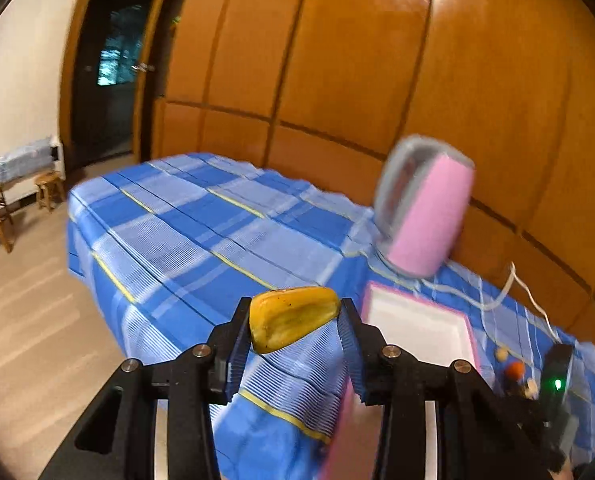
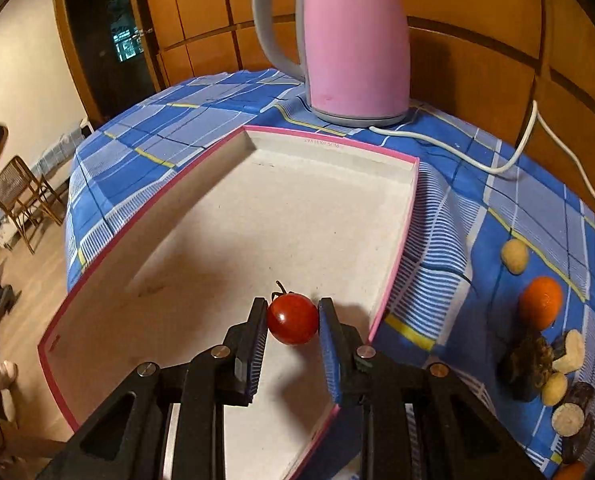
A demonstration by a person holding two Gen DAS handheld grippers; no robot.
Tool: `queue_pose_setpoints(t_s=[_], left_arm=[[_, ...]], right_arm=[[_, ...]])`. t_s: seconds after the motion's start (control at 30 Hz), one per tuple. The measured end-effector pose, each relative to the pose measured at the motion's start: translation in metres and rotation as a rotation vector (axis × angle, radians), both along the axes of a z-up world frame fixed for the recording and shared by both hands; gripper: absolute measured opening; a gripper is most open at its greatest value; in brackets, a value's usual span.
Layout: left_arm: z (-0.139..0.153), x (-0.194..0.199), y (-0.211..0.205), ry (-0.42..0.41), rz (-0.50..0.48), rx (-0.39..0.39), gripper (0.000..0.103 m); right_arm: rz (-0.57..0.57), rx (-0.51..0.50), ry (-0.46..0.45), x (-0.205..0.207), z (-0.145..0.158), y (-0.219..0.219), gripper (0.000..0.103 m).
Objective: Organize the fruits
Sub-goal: 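Carry the tomato over the white tray and open the right gripper, then withdraw the right gripper toward the fruits while the left gripper carries the mango toward the tray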
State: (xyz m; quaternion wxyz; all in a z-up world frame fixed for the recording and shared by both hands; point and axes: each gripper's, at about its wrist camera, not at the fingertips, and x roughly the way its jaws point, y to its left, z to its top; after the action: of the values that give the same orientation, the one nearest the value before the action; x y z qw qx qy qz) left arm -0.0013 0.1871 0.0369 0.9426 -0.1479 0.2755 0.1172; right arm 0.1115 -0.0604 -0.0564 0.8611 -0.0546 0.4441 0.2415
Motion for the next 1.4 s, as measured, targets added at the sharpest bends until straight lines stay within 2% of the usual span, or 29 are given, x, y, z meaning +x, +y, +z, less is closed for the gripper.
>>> queue_pose_setpoints(t_s=[0.17,0.23,0.27,0.5,0.77,0.93,1.1,1.2,1.3,1.4], left_arm=[[-0.013,0.013,-0.023,0.038,-0.058,-0.022,0.042],[-0.016,0.017,-0.03,0.048,-0.072,-0.018,0.042],[-0.018,0.017,-0.033,0.055,-0.075,-0.011,0.042],[-0.03,0.018,-0.05,0.083,-0.125,-0.012,0.042],[-0.043,0.019,-0.074,0.118,-0.203,-0.011,0.042],[-0.041,0.016,-0.077,0.112,-0.212,-0.009,0.042],[-0.048,0.019,-0.085,0.136,-0.234,0.002,0.042],[-0.054,0.019,-0.093,0.16,-0.271,0.036,0.042],[-0.06,0.022,-0.096,0.183,-0.293,0.018,0.042],[-0.071,0.026,-0.107,0.208,-0.321,0.038,0.042]], right_arm=[[-0.008,0.016,0.002,0.0,0.001,-0.003,0.027],[-0.004,0.015,-0.013,-0.008,0.006,-0.004,0.035],[-0.008,0.025,-0.018,-0.012,0.008,-0.006,0.043],[-0.02,0.055,-0.038,-0.037,0.021,-0.02,0.043],[-0.124,0.071,-0.004,-0.052,0.021,-0.051,0.043],[-0.169,0.081,0.001,-0.062,0.025,-0.068,0.043],[-0.21,0.089,-0.002,-0.073,0.029,-0.08,0.043],[-0.218,0.076,-0.007,-0.08,0.029,-0.084,0.043],[-0.233,0.076,0.003,-0.086,0.028,-0.091,0.043],[-0.261,0.085,0.018,-0.089,0.026,-0.099,0.043]])
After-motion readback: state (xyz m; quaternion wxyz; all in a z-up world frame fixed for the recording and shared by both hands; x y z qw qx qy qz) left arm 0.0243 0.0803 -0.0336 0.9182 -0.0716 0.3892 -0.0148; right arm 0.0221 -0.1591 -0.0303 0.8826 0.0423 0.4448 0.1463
